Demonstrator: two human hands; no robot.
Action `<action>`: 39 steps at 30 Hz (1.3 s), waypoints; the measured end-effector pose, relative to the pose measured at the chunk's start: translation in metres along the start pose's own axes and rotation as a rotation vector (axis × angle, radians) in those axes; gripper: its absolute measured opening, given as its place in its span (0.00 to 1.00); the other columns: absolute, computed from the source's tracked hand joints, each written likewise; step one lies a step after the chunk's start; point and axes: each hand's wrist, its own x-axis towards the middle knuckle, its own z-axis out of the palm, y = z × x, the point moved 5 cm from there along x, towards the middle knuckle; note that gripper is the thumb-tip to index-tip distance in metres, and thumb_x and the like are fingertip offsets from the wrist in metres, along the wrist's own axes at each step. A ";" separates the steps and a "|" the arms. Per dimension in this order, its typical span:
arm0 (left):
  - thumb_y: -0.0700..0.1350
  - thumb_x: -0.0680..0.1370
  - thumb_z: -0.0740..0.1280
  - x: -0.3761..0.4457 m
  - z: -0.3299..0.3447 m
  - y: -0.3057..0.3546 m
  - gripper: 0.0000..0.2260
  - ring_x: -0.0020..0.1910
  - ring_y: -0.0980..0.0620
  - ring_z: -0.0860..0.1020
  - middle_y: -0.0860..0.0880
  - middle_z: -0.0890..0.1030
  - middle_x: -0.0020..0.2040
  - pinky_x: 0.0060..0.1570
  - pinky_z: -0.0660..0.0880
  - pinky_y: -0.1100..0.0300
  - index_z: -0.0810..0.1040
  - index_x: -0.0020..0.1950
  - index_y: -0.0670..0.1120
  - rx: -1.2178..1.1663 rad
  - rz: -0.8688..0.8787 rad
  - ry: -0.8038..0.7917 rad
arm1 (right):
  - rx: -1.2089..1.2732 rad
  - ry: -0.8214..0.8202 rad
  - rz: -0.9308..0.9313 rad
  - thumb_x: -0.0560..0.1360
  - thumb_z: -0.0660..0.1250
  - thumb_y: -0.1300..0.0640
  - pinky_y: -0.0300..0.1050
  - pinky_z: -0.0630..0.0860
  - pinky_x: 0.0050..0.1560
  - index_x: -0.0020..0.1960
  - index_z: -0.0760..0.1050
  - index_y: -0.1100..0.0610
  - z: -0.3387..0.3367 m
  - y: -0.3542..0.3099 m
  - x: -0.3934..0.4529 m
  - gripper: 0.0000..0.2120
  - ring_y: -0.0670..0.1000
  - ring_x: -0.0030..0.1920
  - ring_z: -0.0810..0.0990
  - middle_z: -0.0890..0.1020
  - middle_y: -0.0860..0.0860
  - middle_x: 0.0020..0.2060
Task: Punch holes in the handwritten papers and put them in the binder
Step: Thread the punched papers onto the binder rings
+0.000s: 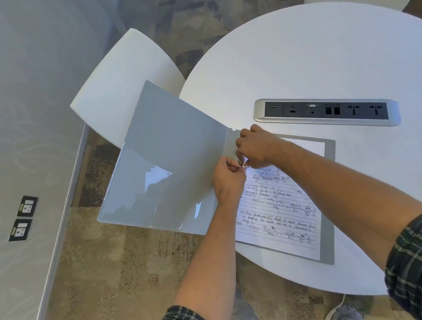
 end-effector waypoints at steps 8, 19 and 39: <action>0.42 0.77 0.75 -0.034 -0.028 -0.022 0.07 0.43 0.62 0.80 0.57 0.83 0.46 0.39 0.72 0.72 0.82 0.53 0.50 0.108 0.111 0.037 | 0.578 0.520 0.469 0.78 0.71 0.53 0.53 0.76 0.61 0.66 0.77 0.55 0.044 -0.039 -0.074 0.17 0.56 0.60 0.80 0.81 0.52 0.61; 0.50 0.76 0.76 -0.055 -0.036 -0.039 0.13 0.48 0.58 0.82 0.55 0.83 0.49 0.51 0.81 0.61 0.83 0.59 0.48 0.143 0.134 0.049 | 0.561 0.273 0.526 0.76 0.59 0.33 0.58 0.65 0.72 0.78 0.67 0.49 0.080 -0.087 -0.089 0.35 0.55 0.77 0.66 0.65 0.50 0.79; 0.44 0.81 0.67 -0.079 -0.026 -0.068 0.24 0.70 0.57 0.75 0.54 0.77 0.72 0.69 0.73 0.58 0.70 0.78 0.54 0.003 0.089 -0.091 | 0.810 0.099 0.234 0.84 0.56 0.40 0.47 0.35 0.80 0.82 0.31 0.47 0.101 -0.126 -0.102 0.40 0.39 0.79 0.33 0.35 0.39 0.79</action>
